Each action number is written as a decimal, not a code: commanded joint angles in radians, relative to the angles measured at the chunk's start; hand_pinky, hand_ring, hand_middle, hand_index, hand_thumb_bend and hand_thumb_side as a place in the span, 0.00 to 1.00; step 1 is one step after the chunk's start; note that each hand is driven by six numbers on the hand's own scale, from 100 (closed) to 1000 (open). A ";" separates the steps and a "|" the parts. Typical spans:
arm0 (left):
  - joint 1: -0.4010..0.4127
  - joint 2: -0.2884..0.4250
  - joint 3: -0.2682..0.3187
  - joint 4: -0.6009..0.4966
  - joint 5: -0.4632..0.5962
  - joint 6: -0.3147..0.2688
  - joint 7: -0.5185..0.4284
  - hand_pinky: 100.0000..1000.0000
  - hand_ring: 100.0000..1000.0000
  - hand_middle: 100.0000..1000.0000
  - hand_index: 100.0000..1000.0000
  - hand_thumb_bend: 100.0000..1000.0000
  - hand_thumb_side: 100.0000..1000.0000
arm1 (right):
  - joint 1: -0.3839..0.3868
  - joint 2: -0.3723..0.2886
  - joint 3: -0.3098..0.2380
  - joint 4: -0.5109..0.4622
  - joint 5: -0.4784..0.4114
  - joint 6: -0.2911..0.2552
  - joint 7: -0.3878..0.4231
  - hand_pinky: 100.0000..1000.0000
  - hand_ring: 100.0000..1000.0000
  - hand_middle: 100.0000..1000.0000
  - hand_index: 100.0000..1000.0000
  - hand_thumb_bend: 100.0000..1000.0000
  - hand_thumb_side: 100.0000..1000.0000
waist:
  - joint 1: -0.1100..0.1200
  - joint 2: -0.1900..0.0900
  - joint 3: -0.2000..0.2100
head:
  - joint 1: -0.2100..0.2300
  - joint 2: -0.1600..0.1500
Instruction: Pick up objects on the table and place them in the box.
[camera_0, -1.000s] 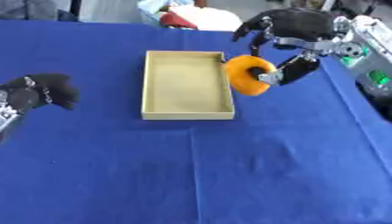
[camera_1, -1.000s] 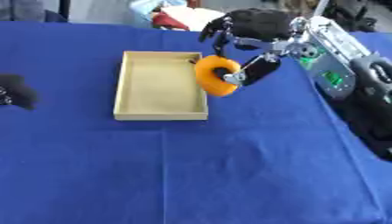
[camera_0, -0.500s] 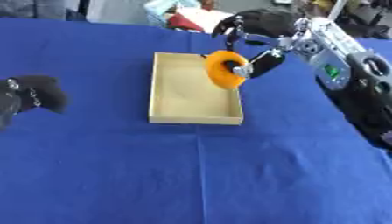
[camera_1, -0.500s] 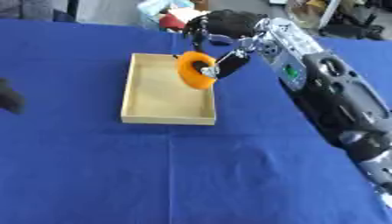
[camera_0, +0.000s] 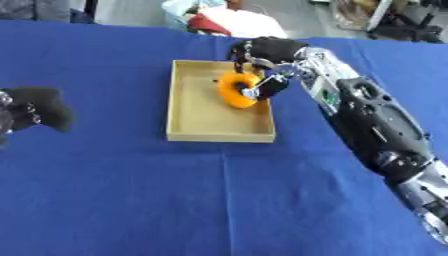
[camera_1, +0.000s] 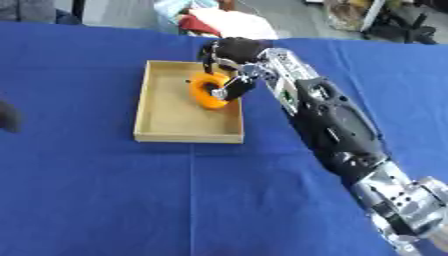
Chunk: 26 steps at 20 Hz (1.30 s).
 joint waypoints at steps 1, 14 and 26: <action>-0.011 0.009 0.004 -0.019 0.002 -0.002 -0.004 0.67 0.70 0.65 0.87 0.00 0.95 | -0.028 -0.017 -0.006 -0.019 0.050 -0.014 -0.005 0.87 0.84 0.84 0.79 0.00 0.27 | 0.008 -0.016 -0.002 | -0.002 -0.009; 0.003 0.019 0.009 -0.018 0.001 -0.003 0.004 0.67 0.70 0.65 0.87 0.00 0.95 | -0.030 -0.111 0.007 -0.181 -0.052 -0.018 0.018 0.88 0.85 0.85 0.85 0.00 0.96 | 0.009 -0.030 -0.027 | 0.006 0.002; 0.021 0.025 0.021 -0.013 -0.007 -0.002 0.015 0.67 0.70 0.65 0.87 0.00 0.96 | 0.065 -0.275 0.026 -0.461 -0.266 -0.003 0.043 0.88 0.84 0.84 0.89 0.00 0.63 | 0.007 -0.034 -0.063 | 0.036 0.007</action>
